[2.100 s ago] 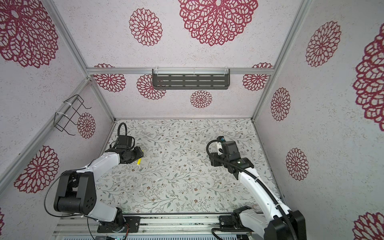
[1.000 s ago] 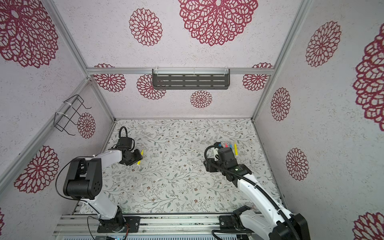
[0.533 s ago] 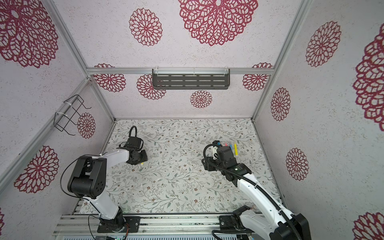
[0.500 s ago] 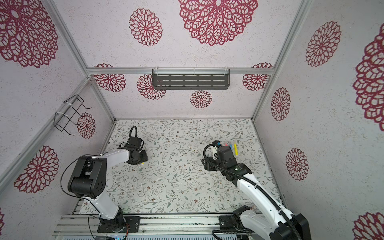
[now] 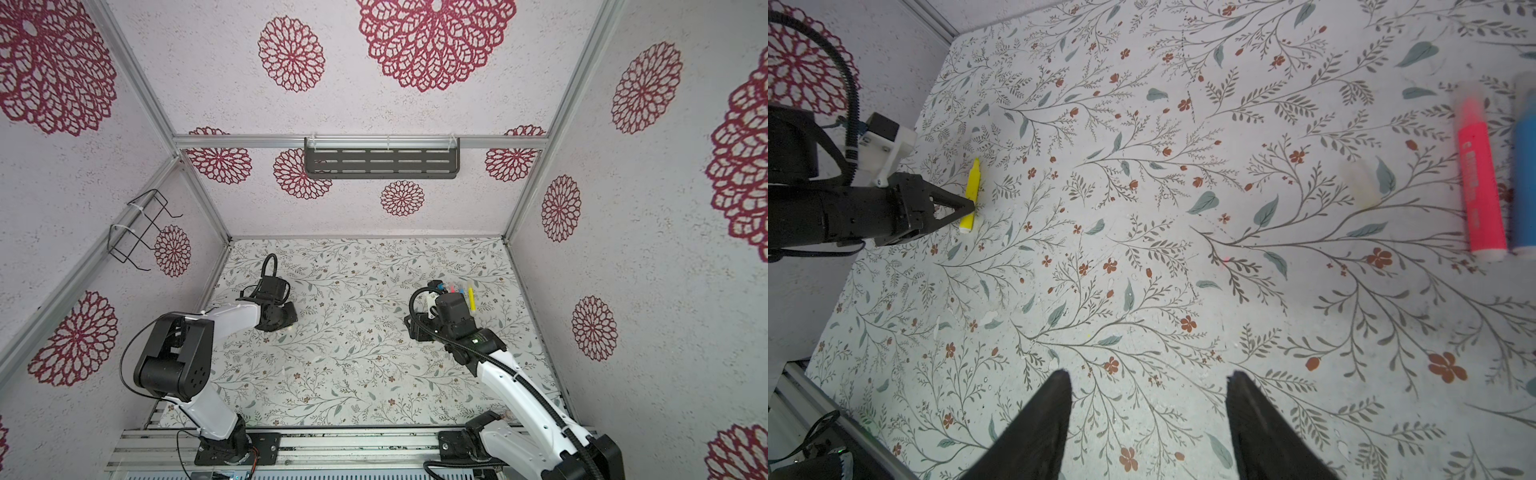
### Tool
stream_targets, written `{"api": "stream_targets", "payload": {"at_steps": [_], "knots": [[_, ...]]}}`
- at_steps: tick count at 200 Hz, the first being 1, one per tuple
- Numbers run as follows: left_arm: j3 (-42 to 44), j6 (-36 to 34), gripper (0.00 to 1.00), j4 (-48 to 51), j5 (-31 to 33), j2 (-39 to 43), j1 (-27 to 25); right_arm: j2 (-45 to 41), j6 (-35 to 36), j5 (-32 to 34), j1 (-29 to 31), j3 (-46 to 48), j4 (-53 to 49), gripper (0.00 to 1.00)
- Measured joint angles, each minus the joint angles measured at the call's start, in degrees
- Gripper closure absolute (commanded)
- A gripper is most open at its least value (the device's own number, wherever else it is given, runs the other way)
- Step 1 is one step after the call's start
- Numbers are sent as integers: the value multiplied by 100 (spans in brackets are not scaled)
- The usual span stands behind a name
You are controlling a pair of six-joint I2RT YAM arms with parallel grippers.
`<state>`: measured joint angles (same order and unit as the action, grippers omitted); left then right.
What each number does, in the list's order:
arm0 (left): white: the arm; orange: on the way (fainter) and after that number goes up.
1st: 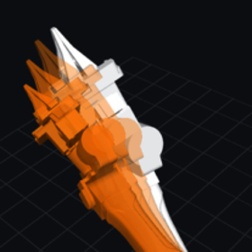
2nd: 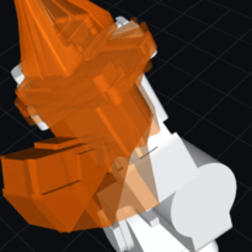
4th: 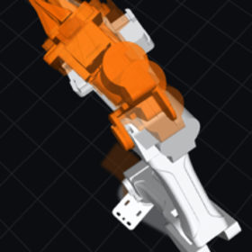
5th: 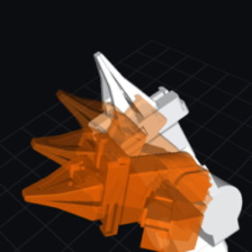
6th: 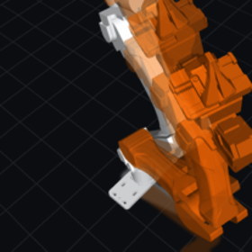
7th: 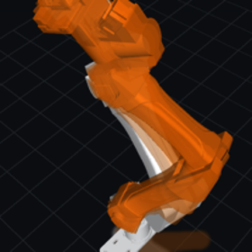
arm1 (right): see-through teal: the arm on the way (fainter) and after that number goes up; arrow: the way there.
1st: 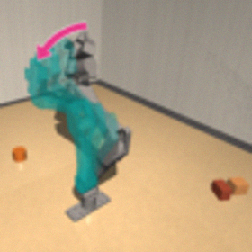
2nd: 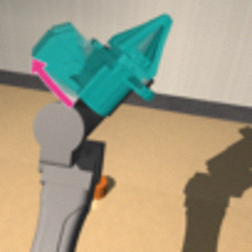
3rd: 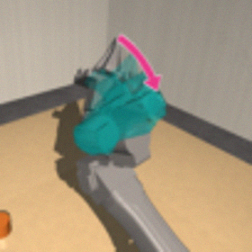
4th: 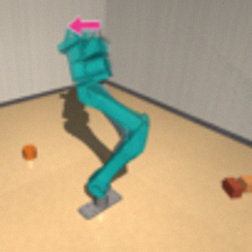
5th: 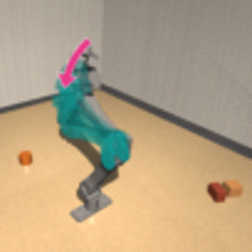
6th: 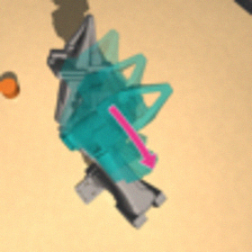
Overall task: Insert the pens into the pen caps
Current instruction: 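Grasp the uncapped yellow highlighter with the left gripper while the right moves toward center, then raise the yellow highlighter upright with the left gripper while the right approaches its tip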
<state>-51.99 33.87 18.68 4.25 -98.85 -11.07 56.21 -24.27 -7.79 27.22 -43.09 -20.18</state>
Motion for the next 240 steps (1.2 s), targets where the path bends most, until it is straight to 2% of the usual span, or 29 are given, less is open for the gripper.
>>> {"api": "stream_targets", "payload": {"at_steps": [43,98,182,240], "knots": [[452,2,97,122,-50,498,-396,-66,-85,-63,39,114,22,37],[922,92,97,177,-197,1679,-1062,-299,-136,-367,76,146,131,37],[1773,367,96,-549,-44,3412,-2516,-238,-490,-1904,376,518,1357,36],[2173,428,96,-1263,-9,4310,-2951,-63,-647,-2253,680,527,2004,36]]}}
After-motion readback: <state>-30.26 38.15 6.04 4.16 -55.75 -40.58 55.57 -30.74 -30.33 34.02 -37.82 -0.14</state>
